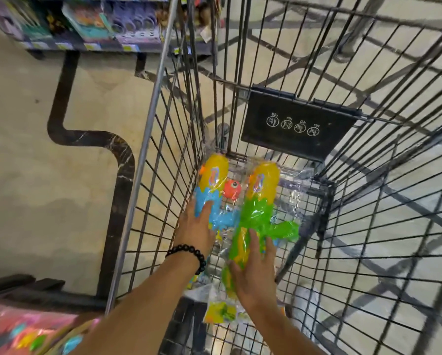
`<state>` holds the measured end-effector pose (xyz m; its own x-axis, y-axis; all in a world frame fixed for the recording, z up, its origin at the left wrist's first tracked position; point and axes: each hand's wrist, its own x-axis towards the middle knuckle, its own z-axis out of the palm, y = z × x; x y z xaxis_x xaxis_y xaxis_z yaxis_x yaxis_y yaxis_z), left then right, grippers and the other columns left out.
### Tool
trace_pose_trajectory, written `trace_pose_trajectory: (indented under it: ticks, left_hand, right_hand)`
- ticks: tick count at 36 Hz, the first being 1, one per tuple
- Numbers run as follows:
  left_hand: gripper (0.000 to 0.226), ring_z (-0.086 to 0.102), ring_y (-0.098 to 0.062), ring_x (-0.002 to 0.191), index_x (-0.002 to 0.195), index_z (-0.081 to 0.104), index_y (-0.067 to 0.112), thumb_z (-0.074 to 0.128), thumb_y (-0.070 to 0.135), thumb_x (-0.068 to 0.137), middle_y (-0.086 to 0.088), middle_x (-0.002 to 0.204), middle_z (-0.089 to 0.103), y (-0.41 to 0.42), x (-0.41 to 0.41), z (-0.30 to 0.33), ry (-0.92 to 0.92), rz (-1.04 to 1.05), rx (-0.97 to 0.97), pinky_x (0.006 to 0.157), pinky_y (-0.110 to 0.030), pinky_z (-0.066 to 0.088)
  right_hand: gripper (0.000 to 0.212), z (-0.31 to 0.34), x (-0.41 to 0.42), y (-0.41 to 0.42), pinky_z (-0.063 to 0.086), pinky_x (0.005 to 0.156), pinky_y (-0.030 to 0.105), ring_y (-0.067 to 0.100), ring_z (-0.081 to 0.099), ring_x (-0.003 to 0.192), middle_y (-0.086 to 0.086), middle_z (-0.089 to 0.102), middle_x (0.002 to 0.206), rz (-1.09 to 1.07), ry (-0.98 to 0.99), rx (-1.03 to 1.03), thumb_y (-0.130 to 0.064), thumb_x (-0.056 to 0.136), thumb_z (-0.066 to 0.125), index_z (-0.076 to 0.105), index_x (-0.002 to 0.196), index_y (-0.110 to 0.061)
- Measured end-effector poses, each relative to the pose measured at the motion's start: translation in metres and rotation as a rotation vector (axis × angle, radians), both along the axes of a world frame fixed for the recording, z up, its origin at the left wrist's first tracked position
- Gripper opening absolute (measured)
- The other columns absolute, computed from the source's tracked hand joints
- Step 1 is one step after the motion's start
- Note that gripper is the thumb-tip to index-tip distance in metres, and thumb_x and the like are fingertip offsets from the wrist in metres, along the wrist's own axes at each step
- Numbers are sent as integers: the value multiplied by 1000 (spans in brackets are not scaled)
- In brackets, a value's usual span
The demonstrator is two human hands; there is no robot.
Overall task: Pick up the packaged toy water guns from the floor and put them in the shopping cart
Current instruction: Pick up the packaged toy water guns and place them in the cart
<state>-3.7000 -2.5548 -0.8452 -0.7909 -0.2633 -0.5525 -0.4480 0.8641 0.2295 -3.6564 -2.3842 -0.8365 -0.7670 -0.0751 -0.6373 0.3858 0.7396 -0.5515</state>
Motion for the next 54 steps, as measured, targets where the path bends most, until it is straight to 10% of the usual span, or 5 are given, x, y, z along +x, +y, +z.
trace_pose_trajectory:
  ticks: [16, 38, 54]
  left_hand:
    - [60, 38, -25, 141, 155, 27, 37, 52, 30, 101, 2, 162, 28, 10, -37, 137, 184, -175, 81, 112, -40, 39]
    - [49, 57, -25, 115, 148, 34, 32, 50, 37, 102, 2, 138, 49, -13, -60, 576, 561, -183, -367, 85, -40, 53]
    - [45, 47, -25, 130, 142, 44, 33, 46, 47, 100, 4, 148, 45, 101, 142, 692, 465, 341, -686, 104, -43, 40]
  right_hand:
    - [68, 120, -71, 9, 37, 110, 47, 36, 42, 130, 10, 47, 147, 295, 348, 231, -38, 97, 58, 29, 157, -25]
    - [54, 570, -181, -10, 46, 97, 43, 32, 48, 126, 7, 52, 140, 736, 993, 113, -41, 102, 49, 35, 151, -25]
    - [46, 672, -105, 30, 53, 93, 45, 29, 48, 126, 1, 52, 138, 1329, 1177, -174, -43, 103, 44, 38, 145, -26]
